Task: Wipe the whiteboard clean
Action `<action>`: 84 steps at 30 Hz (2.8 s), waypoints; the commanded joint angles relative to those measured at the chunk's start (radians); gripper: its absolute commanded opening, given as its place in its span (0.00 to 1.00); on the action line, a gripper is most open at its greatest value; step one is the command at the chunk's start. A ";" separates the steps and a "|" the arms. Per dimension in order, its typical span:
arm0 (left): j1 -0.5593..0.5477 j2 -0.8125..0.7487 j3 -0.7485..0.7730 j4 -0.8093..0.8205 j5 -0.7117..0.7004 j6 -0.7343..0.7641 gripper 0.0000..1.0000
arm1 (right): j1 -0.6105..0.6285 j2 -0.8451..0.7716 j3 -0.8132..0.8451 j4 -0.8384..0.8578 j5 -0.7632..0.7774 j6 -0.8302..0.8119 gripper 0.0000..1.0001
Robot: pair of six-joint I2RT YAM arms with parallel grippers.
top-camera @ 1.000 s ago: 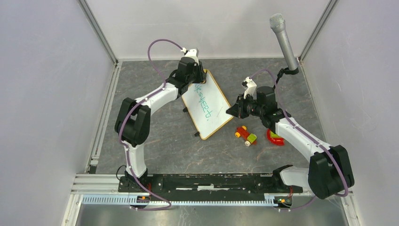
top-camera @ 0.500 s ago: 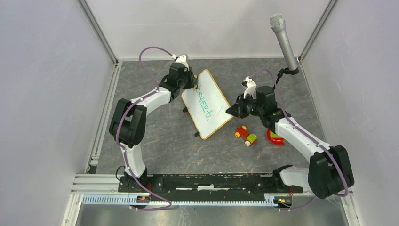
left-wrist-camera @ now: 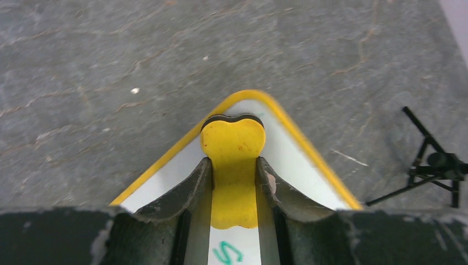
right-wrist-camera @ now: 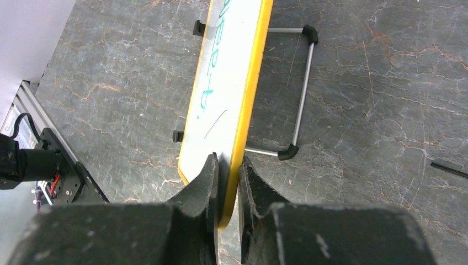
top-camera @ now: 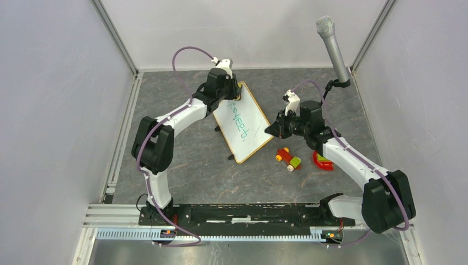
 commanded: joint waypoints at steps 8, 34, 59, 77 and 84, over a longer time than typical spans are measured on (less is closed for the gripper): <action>-0.038 0.069 0.104 -0.131 0.020 0.067 0.04 | 0.066 0.045 0.034 -0.026 -0.079 -0.119 0.00; -0.039 0.100 0.172 -0.220 0.084 0.087 0.02 | 0.072 0.029 0.037 -0.035 -0.085 -0.127 0.00; 0.161 0.156 -0.044 0.120 0.468 -0.191 0.02 | 0.072 0.035 0.029 -0.016 -0.089 -0.122 0.00; 0.046 0.087 0.009 0.023 0.321 -0.037 0.06 | 0.080 0.043 0.049 -0.026 -0.090 -0.117 0.00; 0.104 0.101 -0.057 -0.009 0.310 -0.100 0.04 | 0.081 0.053 0.052 -0.020 -0.086 -0.117 0.00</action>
